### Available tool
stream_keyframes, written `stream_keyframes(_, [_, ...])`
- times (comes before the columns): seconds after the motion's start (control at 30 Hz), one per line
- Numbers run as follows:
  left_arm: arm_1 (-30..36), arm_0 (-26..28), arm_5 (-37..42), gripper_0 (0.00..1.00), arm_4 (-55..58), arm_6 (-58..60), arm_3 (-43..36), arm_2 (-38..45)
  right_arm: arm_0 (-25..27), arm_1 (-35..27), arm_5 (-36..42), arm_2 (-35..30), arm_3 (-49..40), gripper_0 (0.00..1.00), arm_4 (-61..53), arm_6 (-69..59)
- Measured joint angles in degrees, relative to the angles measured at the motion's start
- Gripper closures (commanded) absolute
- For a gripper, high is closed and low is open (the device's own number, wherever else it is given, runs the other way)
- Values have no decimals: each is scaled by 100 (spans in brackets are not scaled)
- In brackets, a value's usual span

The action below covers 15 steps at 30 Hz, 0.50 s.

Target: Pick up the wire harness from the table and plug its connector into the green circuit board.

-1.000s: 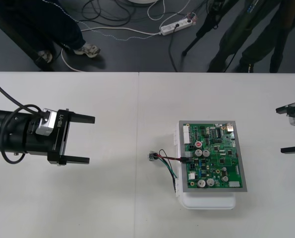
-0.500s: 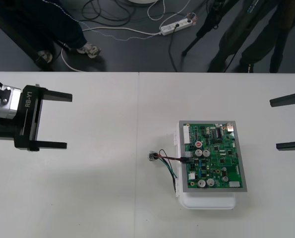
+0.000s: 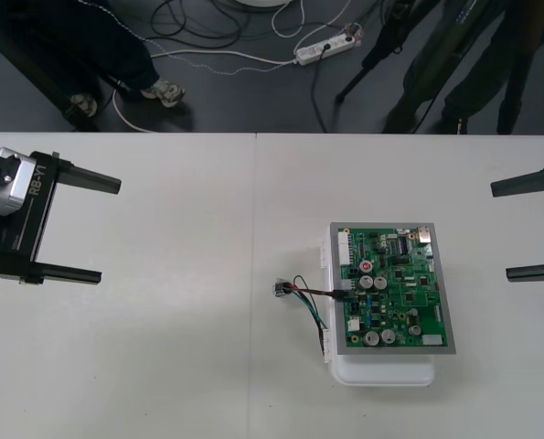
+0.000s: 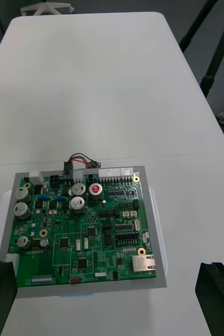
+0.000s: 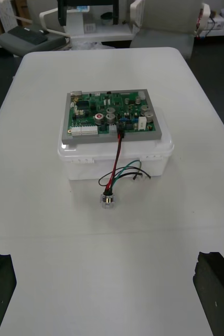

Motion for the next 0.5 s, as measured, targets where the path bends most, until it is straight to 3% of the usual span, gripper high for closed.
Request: stream_keyframes(0.5, [0,0,-19,0,-505,1,-121,-34,370,3,46,0,-414,0,-593,-3])
